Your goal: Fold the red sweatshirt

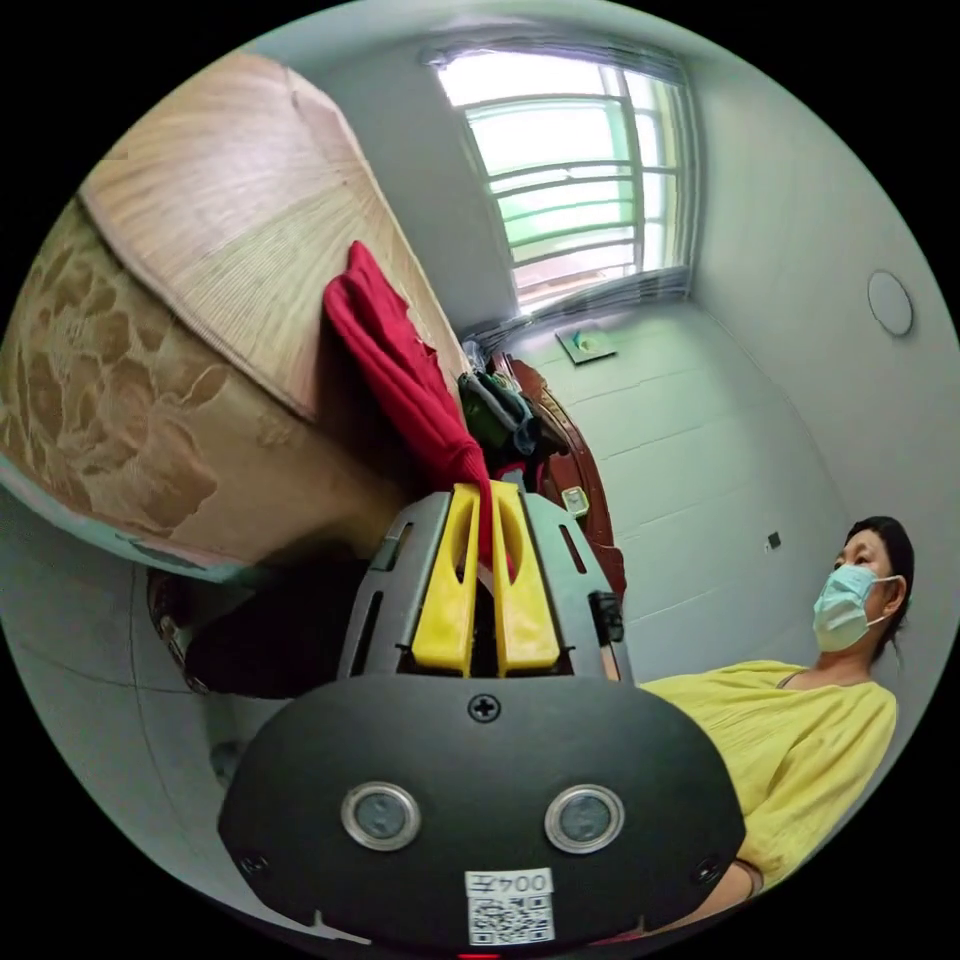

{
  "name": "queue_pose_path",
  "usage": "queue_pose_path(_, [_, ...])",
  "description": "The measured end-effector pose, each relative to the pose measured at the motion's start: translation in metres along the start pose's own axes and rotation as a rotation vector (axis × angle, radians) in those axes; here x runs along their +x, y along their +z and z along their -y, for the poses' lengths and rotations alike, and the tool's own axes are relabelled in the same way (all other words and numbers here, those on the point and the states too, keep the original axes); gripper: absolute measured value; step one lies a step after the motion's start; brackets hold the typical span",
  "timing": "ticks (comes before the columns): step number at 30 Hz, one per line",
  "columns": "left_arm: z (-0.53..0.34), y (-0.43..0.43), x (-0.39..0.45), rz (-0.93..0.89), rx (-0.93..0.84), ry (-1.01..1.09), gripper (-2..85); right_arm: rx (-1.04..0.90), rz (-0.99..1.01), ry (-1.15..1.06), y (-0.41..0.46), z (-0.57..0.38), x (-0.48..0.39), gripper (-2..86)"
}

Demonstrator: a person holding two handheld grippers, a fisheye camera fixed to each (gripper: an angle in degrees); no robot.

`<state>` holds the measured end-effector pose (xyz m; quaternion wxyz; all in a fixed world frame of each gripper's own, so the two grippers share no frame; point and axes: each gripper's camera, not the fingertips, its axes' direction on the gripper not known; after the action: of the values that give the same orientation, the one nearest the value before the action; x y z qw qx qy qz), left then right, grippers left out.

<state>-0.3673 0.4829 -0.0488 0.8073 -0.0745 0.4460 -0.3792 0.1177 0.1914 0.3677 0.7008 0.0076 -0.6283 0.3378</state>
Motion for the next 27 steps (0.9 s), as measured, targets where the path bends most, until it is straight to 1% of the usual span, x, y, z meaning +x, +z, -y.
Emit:
queue_pose_path(2, [-0.007,-0.013,0.026,0.003,0.006,0.032,2.3,0.007,-0.008,-0.038,-0.016,-0.006,-0.027,4.0])
queue_pose_path(6, [-0.035,-0.038,0.053,-0.009,0.008,0.032,2.3,0.015,-0.01,-0.042,-0.042,-0.035,-0.055,4.0])
queue_pose_path(11, [-0.098,-0.072,0.072,0.004,-0.001,-0.062,2.4,0.051,-0.004,0.004,-0.075,-0.101,-0.07,3.9])
queue_pose_path(15, [-0.117,-0.08,0.072,-0.031,0.035,-0.136,2.3,0.085,0.012,0.056,-0.084,-0.118,-0.068,3.9])
queue_pose_path(18, [-0.099,-0.073,0.082,-0.066,0.06,-0.13,2.3,0.125,0.041,0.074,-0.084,-0.105,-0.073,3.8])
queue_pose_path(21, [-0.059,-0.059,0.103,-0.091,0.069,-0.07,2.2,0.17,0.062,0.063,-0.078,-0.075,-0.084,3.8])
queue_pose_path(27, [0.049,-0.013,0.127,-0.067,0.065,0.022,2.4,0.193,0.052,0.046,-0.045,0.01,-0.094,3.9])
